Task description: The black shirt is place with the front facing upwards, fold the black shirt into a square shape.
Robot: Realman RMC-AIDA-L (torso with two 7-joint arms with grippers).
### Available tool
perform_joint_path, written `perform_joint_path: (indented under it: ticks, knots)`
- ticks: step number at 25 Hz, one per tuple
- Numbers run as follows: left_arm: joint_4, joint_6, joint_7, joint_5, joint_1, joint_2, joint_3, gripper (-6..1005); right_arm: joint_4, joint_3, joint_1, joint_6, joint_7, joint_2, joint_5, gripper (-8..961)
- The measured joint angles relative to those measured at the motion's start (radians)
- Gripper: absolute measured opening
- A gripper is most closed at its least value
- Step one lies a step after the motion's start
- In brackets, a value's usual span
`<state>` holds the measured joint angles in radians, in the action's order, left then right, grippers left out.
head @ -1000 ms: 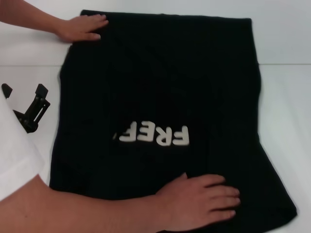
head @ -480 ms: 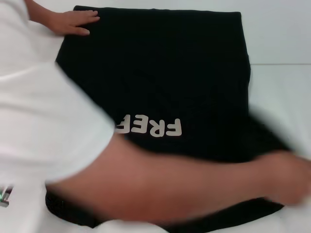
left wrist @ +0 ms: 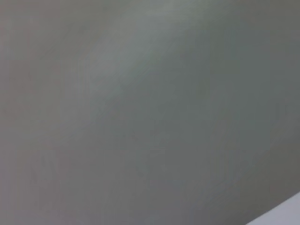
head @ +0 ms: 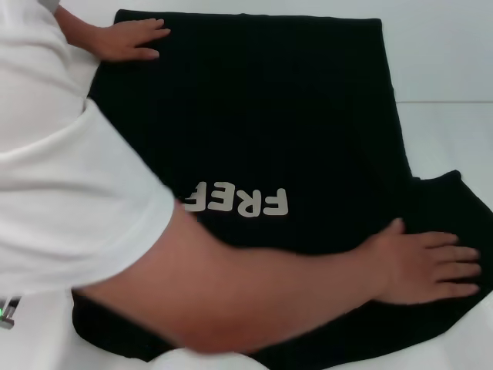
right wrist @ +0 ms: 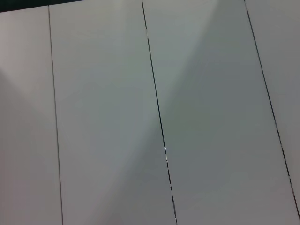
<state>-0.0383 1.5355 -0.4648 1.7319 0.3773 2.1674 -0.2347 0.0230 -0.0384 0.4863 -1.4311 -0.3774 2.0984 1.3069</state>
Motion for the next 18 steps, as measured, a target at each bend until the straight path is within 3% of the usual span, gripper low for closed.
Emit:
perform_joint_path:
  ticks: [18]
  knots:
    - [0.001,0.000,-0.004,0.000,0.000,0.000,0.000,938,0.000,-0.009,0.000,0.000,0.000,0.000,0.000,895]
